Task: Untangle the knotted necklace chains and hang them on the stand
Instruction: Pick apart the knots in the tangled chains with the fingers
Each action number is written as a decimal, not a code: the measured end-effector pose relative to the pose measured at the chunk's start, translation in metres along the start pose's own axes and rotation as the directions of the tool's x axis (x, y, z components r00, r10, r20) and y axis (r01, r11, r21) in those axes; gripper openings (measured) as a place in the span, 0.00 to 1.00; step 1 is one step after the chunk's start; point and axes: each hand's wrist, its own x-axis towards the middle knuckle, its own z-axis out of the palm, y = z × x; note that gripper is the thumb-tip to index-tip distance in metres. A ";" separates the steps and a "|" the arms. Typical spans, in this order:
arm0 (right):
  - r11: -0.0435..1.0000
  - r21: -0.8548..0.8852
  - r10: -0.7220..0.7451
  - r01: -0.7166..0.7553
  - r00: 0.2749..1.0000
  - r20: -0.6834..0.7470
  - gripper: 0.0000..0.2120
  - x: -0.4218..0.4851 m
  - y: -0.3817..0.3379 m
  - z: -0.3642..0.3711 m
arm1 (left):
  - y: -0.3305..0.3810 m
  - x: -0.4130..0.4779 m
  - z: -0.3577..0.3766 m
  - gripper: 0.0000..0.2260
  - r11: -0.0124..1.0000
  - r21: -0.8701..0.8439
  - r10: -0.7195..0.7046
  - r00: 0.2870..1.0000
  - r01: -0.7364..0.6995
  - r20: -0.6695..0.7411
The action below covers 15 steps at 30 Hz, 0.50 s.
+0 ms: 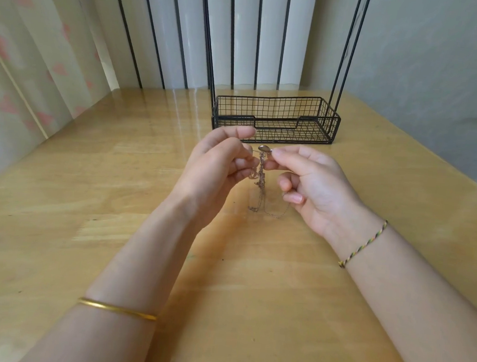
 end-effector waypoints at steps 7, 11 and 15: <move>1.000 0.030 0.004 -0.004 1.000 0.004 0.05 -0.002 0.002 0.003 | 0.002 0.000 0.000 0.11 0.987 -0.159 -0.032 0.998 0.023 -0.050; 0.998 0.063 0.004 -0.003 1.000 -0.016 0.05 -0.003 0.005 0.006 | 0.002 0.000 0.001 0.11 0.982 -0.184 -0.063 0.997 0.054 -0.043; 0.986 0.165 -0.019 0.023 0.999 -0.026 0.06 -0.004 0.006 0.009 | 0.002 -0.002 0.003 0.10 0.987 -0.129 -0.104 0.994 0.100 -0.028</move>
